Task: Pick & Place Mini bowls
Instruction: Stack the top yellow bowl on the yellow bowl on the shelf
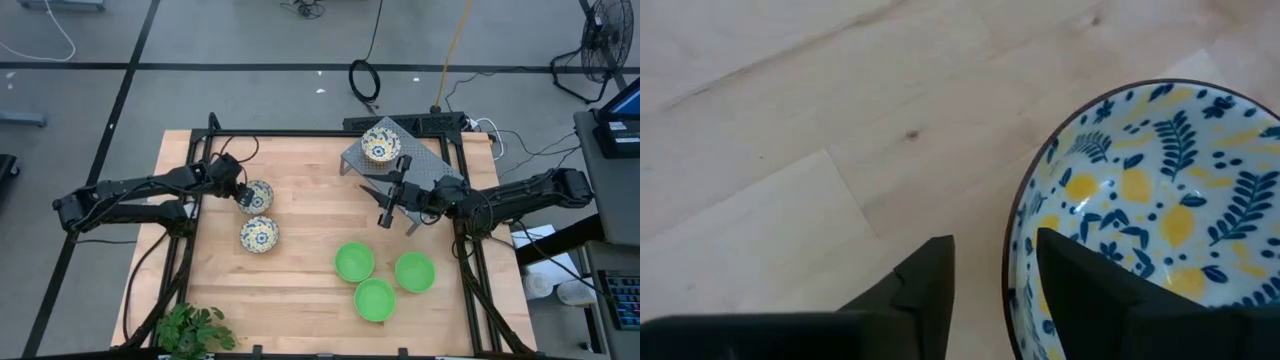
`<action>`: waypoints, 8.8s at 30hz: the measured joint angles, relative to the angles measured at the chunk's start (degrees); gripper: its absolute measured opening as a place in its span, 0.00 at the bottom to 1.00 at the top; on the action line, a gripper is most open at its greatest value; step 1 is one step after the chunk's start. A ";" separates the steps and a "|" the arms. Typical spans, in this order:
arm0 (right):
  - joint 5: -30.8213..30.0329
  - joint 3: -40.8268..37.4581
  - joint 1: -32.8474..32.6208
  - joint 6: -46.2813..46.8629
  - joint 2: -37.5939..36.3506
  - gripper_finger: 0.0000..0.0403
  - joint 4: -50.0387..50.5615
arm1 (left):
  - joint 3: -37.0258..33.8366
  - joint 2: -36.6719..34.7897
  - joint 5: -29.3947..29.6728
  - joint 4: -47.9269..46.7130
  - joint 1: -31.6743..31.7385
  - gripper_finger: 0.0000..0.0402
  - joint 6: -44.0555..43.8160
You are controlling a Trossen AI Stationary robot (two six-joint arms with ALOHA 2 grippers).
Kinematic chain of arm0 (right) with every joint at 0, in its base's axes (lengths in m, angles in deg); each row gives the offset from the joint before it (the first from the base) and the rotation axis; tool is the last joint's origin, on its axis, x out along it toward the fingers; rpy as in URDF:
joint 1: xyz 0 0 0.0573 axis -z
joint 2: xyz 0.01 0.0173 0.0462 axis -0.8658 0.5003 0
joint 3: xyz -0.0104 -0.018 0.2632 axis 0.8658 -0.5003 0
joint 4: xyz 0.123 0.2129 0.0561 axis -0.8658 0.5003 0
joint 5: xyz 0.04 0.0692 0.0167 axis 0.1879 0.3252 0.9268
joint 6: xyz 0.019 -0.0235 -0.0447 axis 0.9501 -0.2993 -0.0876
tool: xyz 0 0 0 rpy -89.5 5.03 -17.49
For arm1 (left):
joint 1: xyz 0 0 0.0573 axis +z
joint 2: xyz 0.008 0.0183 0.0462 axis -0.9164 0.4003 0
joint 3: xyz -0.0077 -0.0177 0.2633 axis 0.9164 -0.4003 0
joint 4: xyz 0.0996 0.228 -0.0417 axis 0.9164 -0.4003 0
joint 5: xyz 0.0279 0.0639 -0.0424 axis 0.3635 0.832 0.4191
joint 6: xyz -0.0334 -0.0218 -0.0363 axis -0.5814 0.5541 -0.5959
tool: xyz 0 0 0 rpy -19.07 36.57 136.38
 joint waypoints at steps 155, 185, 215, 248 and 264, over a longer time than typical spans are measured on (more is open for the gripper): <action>0.00 -0.02 -0.02 1.43 -0.02 0.26 0.42 | 5.20 0.02 1.17 -12.99 -5.14 0.33 -18.24; 0.00 -0.02 0.00 1.40 -0.02 0.26 0.46 | 3.36 0.02 -0.06 -12.12 -5.11 0.33 -16.59; 0.00 -0.02 0.00 1.29 -0.02 0.26 0.44 | 3.36 0.02 -0.86 -9.57 -5.11 0.33 -16.29; 0.00 -0.02 0.00 1.19 -0.01 0.26 0.46 | 3.36 0.02 -0.51 -9.64 -5.11 0.33 -16.15; 0.01 -0.02 0.00 1.11 -0.02 0.26 0.44 | 3.38 0.02 -1.40 -11.19 -5.05 0.33 -17.15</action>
